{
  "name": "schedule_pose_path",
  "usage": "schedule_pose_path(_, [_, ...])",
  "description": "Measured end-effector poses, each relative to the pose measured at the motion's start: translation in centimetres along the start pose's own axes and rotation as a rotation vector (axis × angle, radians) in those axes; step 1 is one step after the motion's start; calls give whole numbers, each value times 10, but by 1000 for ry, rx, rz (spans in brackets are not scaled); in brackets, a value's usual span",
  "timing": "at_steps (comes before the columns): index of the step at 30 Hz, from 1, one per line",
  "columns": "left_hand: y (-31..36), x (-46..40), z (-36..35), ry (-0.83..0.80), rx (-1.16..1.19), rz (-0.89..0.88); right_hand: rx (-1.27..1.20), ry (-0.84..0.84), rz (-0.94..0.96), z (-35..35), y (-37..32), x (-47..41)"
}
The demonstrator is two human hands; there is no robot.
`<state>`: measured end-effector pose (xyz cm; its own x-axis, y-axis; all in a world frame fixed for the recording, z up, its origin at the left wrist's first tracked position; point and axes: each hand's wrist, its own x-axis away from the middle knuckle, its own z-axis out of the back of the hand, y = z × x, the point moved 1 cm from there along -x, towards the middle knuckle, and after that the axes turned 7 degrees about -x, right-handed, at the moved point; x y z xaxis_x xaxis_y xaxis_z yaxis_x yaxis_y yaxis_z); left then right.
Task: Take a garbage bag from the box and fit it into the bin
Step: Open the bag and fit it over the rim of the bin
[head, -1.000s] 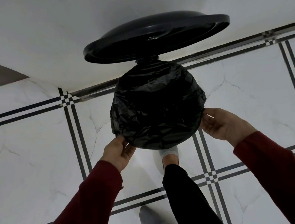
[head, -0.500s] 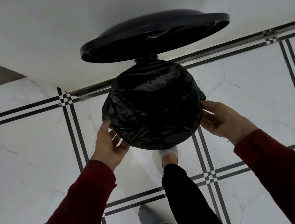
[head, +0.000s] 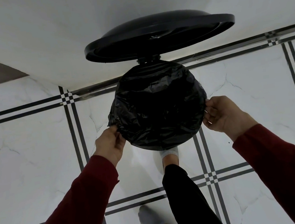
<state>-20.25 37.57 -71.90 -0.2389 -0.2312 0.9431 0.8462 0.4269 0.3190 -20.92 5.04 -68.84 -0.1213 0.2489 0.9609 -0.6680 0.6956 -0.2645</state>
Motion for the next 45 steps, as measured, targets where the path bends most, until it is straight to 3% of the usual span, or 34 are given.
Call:
schedule_pose_path(13, [-4,9,1,47,-108,-191,-20,31,14,-5,0,2])
schedule_pose_path(20, [-6,9,-1,18,-205,-118,-42,33,53,-7,5,4])
schedule_pose_path(24, [-6,12,0,-17,-98,-23,49,60,18,-4,8,11])
schedule_pose_path(28, [-4,18,-1,-149,-14,-22,-14,36,34,-7,9,17])
schedule_pose_path(36, [-2,14,1,-211,49,-97,-184,-92,84,-7,18,10])
schedule_pose_path(40, [-6,18,0,-189,104,-107,-267,-86,87,-4,25,0])
schedule_pose_path(45, [-11,22,-3,-90,18,-25,-160,-46,12,-1,23,5])
